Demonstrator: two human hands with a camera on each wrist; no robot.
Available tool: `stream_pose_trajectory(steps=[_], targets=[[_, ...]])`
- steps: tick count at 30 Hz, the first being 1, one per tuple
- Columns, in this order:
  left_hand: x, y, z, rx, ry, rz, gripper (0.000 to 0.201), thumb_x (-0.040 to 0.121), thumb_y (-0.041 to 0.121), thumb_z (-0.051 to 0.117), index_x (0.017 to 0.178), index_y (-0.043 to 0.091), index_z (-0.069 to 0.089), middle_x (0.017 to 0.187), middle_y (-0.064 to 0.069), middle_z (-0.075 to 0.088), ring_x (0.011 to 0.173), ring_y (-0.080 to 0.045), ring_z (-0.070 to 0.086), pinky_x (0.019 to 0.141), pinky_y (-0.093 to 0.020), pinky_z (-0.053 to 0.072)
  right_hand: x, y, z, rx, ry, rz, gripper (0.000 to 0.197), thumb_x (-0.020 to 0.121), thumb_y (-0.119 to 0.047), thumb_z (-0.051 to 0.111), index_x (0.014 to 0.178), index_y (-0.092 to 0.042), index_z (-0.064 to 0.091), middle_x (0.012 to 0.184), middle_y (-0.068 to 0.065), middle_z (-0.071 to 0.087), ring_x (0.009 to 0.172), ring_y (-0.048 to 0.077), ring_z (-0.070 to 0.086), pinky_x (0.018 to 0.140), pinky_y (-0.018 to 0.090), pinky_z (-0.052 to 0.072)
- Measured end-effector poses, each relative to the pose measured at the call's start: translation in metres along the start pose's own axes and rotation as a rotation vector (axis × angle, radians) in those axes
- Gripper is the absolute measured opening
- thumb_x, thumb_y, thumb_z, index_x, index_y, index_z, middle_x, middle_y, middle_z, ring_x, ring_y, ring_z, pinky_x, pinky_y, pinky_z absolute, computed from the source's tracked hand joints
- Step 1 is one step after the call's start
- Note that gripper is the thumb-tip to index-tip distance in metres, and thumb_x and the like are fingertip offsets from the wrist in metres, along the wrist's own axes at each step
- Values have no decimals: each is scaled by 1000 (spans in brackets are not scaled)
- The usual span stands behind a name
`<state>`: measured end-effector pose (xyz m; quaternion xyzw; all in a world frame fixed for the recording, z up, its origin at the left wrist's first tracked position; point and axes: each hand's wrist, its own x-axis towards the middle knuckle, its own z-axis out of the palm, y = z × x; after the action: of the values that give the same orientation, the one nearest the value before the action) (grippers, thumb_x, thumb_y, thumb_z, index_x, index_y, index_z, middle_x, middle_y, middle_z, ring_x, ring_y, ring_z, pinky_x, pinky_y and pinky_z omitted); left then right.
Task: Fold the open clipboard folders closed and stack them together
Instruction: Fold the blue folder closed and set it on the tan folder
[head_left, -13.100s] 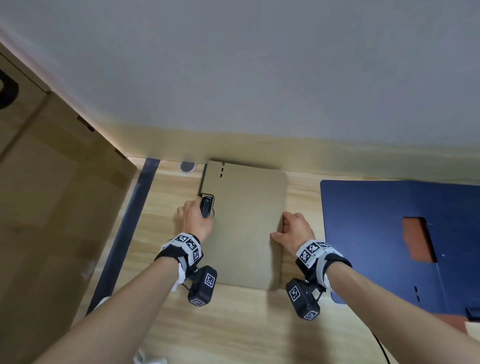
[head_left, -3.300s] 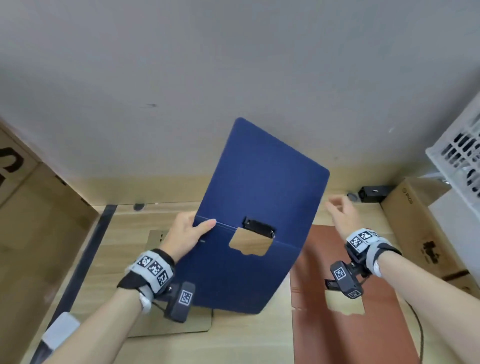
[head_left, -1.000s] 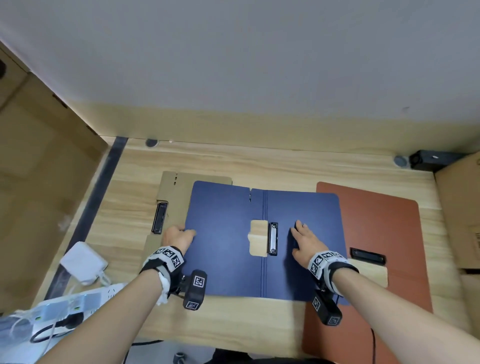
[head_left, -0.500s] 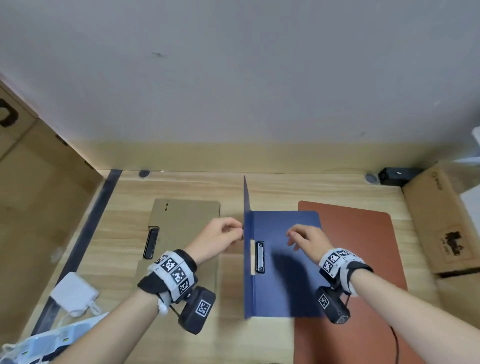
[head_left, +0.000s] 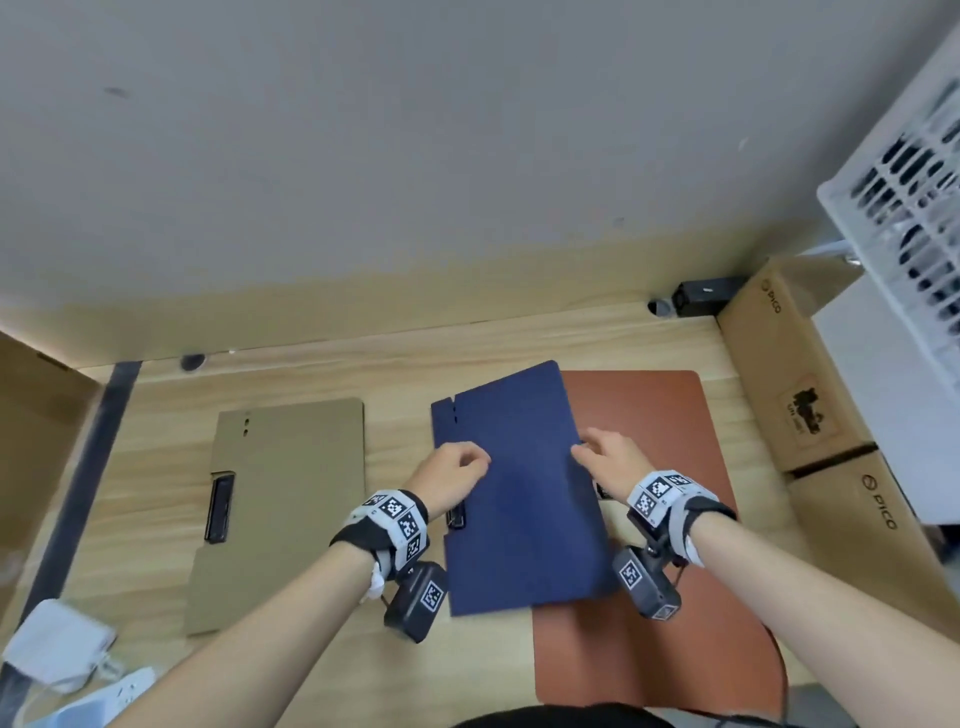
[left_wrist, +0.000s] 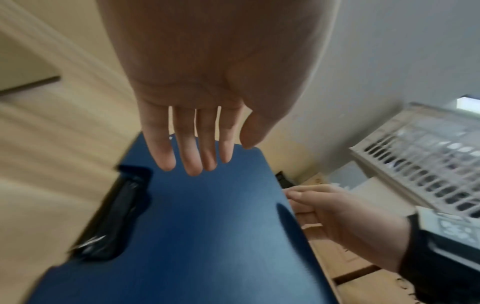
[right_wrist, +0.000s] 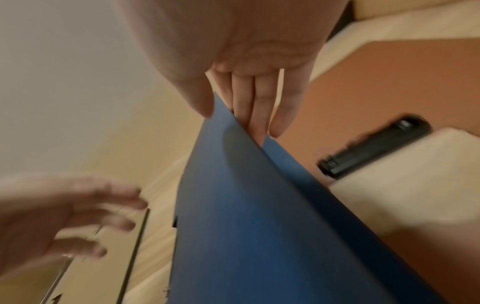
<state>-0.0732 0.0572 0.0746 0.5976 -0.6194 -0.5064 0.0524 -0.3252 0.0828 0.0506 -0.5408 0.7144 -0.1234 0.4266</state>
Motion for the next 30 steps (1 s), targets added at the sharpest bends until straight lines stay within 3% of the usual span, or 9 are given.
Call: stream_pose_trajectory(steps=[5,8,11,15,17,18,20,22,30], targets=[[5,-51,20,-22,40,-239,31,93,12,50,122,16,58,109,-3,61,99,-20,60,75,-16,48,15,26,17,15,-34,86,37,88,-13,55,125,-16,58,122,8,65,107,26,63,91,37,50],[4,-72,36,-97,41,-352,53,91,15,53,143,14,41,125,-8,59,110,-22,57,98,-29,45,26,35,29,-72,-53,128,34,87,-10,56,122,-10,57,115,5,62,106,30,61,81,27,42],[10,-84,47,-277,72,-485,69,83,24,62,145,13,35,131,-9,55,116,-26,56,101,-36,44,35,38,38,-103,-13,172,31,83,-8,60,114,-10,59,107,12,68,100,31,63,77,27,42],[19,-94,42,-512,110,-575,30,87,20,65,114,8,55,91,-8,62,73,-16,57,61,-25,44,48,39,49,41,20,227,41,77,-1,72,116,-4,59,109,11,69,100,27,66,88,29,48],[20,-104,35,-541,155,-574,10,93,16,60,99,8,60,79,-4,61,64,-14,55,53,-23,41,53,35,55,80,5,243,37,77,-1,74,111,0,61,103,12,70,95,27,67,87,31,49],[19,-109,30,-557,180,-562,9,95,15,57,98,8,61,81,-7,63,67,-17,59,56,-25,46,54,32,59,83,8,245,32,77,-4,75,107,0,62,95,10,68,89,26,66,84,33,49],[17,-123,21,-577,253,-537,22,95,21,56,107,5,64,103,-16,70,94,-32,66,84,-38,55,57,23,67,73,27,239,29,76,-13,78,97,-1,61,80,4,59,79,24,59,79,35,47],[19,-149,12,-581,310,-518,36,85,32,58,112,9,67,117,-16,69,112,-34,63,102,-49,47,58,7,77,81,32,213,29,76,-17,79,93,-4,58,77,2,54,76,23,56,79,35,45],[-16,-194,-65,-586,536,-450,38,86,30,59,121,19,67,121,-2,69,116,-24,62,107,-44,45,63,-66,148,155,42,94,35,79,-18,78,102,-15,52,85,-1,54,83,19,55,83,32,46]])
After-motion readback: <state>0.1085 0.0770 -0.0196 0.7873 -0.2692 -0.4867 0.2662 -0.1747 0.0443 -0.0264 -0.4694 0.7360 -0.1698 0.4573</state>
